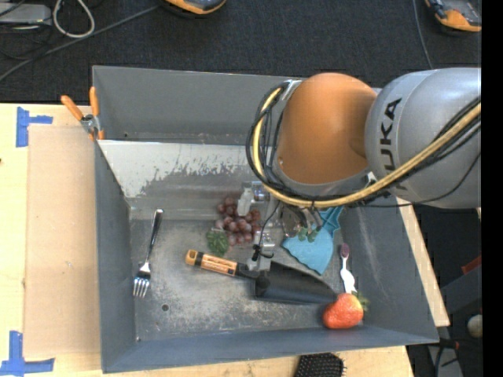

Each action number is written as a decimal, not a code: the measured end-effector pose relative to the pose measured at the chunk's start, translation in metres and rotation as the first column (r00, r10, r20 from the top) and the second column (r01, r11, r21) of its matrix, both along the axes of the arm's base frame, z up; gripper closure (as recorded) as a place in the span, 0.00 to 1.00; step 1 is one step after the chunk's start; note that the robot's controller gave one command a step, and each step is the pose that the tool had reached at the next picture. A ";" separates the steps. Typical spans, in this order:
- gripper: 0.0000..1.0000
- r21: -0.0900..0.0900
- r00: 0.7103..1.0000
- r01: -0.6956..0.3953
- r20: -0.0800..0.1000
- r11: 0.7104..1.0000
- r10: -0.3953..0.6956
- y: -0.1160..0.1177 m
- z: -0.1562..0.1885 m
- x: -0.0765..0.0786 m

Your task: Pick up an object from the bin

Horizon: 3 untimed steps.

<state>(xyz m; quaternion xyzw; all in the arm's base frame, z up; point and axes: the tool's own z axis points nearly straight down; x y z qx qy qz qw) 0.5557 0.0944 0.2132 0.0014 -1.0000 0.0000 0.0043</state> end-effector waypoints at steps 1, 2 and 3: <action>0.00 0.001 1.000 0.002 0.007 1.000 -0.002 -0.001 0.004 0.002; 0.00 0.002 1.000 -0.026 0.009 1.000 0.026 -0.047 -0.040 0.013; 0.00 0.000 0.999 0.041 0.006 0.999 -0.041 -0.068 -0.059 0.023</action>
Offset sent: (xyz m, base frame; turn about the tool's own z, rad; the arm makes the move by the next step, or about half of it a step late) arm 0.0148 -0.0639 -0.0544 -0.0275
